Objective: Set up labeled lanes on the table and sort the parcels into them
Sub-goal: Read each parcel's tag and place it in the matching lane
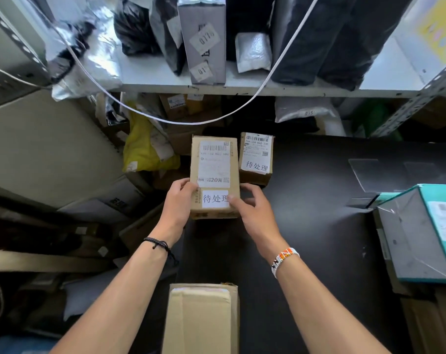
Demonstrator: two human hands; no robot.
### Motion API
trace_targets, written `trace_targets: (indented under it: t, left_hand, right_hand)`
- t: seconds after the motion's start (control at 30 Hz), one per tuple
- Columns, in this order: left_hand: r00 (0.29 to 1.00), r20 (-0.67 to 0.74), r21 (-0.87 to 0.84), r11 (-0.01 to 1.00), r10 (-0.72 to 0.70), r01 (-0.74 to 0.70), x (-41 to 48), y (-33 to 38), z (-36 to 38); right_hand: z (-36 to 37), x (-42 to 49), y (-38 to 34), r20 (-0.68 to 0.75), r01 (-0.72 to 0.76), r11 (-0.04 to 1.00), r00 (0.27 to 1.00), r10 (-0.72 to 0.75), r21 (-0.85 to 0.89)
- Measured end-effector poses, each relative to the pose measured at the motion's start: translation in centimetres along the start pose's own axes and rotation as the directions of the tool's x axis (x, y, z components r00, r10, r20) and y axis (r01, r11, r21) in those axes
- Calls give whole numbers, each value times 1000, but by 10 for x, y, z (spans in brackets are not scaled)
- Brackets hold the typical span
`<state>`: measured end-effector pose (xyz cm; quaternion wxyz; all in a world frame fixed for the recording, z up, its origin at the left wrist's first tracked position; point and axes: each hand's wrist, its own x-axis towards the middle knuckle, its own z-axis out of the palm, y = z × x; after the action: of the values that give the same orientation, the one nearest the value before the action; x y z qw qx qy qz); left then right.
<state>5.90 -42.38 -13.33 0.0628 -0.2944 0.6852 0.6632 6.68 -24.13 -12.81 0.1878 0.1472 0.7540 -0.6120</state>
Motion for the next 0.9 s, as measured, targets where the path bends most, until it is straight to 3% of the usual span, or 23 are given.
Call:
trace_targets:
  t: [0.2,0.3,0.6,0.9]
  left_hand:
    - [999,-43,-37,999,10,-11,-59,8,5]
    - [999,-27,-62,997,43,-45,-91,15,18]
    - [964,232,-63,991,127,-115,-166,45,147]
    - [861,475,-79,984,180,-162,-231,59,289]
  right_hand:
    - [-32,-47,-14,108,34,998,993,-38,46]
    - [-54,-72,-14,76,101,994,992,-104,39]
    - [-202,-136,-8,-197,219,975,958,-208,34]
    - [-343,-183,9,-503,299,953,831,-236,47]
